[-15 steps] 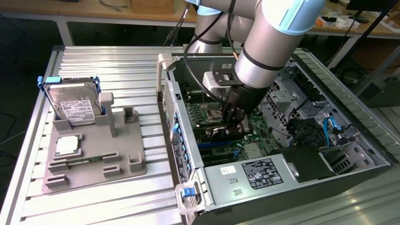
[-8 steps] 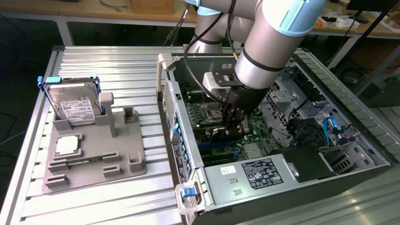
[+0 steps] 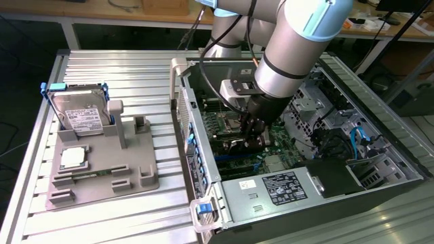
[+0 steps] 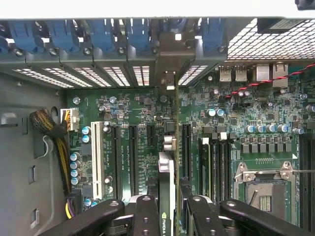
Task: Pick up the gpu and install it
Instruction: 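Insert the gpu into the slot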
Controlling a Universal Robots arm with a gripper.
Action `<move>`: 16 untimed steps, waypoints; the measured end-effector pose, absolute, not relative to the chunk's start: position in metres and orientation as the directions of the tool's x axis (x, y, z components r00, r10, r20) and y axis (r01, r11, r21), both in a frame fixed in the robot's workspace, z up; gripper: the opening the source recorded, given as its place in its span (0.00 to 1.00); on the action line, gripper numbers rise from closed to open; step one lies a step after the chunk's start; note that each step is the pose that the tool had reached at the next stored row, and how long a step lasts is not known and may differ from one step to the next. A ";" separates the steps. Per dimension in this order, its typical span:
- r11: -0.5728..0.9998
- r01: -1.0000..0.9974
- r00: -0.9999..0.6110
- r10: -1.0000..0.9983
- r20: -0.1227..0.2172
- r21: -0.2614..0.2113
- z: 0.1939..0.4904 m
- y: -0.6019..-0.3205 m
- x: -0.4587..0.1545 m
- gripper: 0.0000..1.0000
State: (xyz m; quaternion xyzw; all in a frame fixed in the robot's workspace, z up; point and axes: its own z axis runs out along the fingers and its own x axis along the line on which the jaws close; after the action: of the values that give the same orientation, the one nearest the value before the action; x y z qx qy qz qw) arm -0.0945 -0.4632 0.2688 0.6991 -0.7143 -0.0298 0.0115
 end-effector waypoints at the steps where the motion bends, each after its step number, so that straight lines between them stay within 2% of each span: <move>1: 0.021 -0.998 -0.022 -0.999 -0.026 0.059 0.269 -0.463 -0.095 0.27; 16: 0.021 -0.998 -0.022 -0.999 -0.028 0.059 0.260 -0.463 -0.098 0.27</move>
State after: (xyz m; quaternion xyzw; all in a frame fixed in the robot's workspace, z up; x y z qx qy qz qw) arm -0.0979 -0.4632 0.2598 0.6991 -0.7143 -0.0306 0.0106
